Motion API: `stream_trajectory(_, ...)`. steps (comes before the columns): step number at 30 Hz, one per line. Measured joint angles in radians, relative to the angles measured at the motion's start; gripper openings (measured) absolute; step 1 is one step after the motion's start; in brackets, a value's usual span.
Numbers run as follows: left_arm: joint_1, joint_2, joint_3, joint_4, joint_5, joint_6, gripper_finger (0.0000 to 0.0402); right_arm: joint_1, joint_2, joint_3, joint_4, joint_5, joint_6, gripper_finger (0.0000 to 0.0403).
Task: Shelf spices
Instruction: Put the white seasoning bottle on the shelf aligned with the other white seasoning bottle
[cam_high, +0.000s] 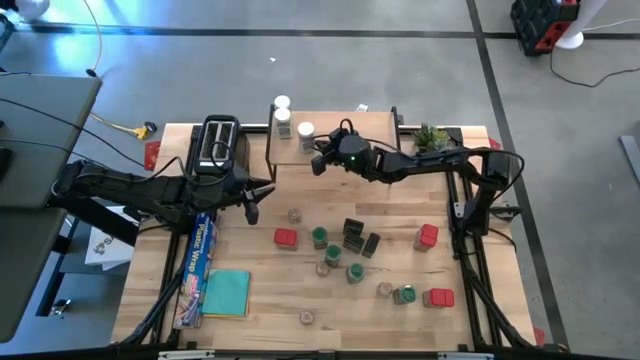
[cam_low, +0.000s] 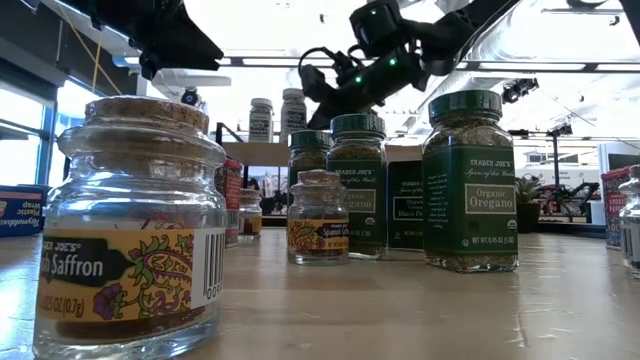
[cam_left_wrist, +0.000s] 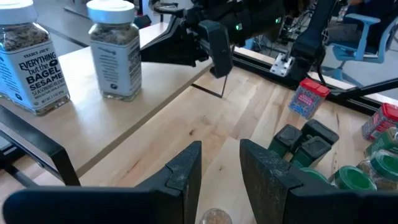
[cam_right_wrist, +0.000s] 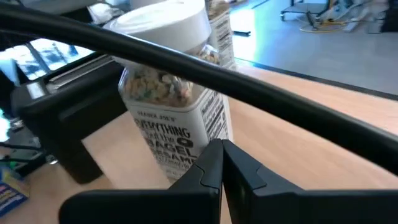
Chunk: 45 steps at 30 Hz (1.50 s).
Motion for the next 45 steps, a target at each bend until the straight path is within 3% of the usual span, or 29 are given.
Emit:
stream_trajectory(8,0.0,0.0,0.0,-0.005,0.0,0.0,0.0106,0.001,0.088,0.103,0.017,-0.067,-0.01,0.0)
stream_trajectory(18,0.0,0.001,0.0,-0.018,0.009,0.0,0.0106,0.006,0.215,0.322,-0.163,-0.07,-0.044,0.0)
stream_trajectory(34,0.0,0.001,0.0,-0.051,0.011,-0.01,0.0106,0.02,0.201,0.34,-0.196,-0.007,-0.105,0.0)
stream_trajectory(45,0.0,0.001,0.0,-0.047,0.011,-0.011,0.0106,-0.044,0.201,0.34,-0.143,-0.139,-0.102,0.0)
